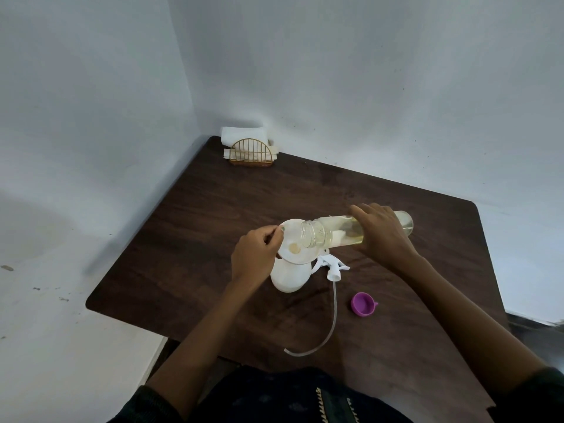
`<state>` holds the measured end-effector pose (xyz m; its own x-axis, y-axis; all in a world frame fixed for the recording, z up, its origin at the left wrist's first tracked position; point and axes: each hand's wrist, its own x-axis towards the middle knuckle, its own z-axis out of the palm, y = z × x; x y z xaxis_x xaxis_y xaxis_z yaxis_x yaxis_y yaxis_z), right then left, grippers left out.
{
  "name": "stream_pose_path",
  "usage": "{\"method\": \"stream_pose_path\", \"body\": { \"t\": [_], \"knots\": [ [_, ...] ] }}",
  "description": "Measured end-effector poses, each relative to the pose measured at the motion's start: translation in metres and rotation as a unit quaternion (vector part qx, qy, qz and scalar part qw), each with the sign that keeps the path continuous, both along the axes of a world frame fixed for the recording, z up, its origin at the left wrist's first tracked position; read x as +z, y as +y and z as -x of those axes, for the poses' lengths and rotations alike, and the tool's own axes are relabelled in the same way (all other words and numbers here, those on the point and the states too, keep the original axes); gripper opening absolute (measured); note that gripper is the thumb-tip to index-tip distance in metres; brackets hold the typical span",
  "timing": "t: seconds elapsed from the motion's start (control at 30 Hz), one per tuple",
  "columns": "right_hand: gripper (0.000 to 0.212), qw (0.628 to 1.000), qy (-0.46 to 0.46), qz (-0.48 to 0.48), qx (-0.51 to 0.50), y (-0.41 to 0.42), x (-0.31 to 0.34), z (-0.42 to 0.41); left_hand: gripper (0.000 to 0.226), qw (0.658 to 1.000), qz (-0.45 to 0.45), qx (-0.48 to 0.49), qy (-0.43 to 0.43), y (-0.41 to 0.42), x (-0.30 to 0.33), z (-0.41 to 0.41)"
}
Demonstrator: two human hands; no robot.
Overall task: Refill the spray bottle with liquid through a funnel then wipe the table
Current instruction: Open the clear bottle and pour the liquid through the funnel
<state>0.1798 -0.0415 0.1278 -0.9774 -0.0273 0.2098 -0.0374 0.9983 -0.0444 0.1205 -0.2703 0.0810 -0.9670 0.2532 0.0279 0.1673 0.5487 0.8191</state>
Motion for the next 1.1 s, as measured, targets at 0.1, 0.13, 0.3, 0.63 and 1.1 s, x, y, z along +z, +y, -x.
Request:
{"method": "stream_pose_path", "body": {
  "t": [0.1, 0.13, 0.3, 0.63, 1.1],
  "knots": [
    [0.053, 1.0, 0.001, 0.003, 0.0, -0.0004, 0.0001, -0.0001, 0.037, 1.0, 0.003, 0.001, 0.001, 0.0005, 0.0011, 0.0],
    [0.053, 1.0, 0.002, 0.004, 0.0, -0.0006, 0.0001, 0.0, 0.038, 1.0, 0.003, 0.002, 0.002, 0.0005, 0.0014, -0.0003],
    [0.051, 1.0, 0.004, 0.004, 0.001, -0.0011, 0.0012, 0.0003, 0.036, 1.0, 0.0, 0.003, -0.001, -0.0003, -0.0017, 0.0005],
    [0.05, 1.0, 0.006, 0.001, 0.003, -0.0024, 0.0017, -0.0002, 0.037, 1.0, -0.003, 0.0, -0.003, -0.0014, -0.0035, 0.001],
    [0.049, 1.0, 0.005, 0.004, 0.001, -0.0025, 0.0018, -0.0015, 0.037, 1.0, -0.003, -0.001, 0.001, -0.0013, 0.0006, -0.001]
  ]
}}
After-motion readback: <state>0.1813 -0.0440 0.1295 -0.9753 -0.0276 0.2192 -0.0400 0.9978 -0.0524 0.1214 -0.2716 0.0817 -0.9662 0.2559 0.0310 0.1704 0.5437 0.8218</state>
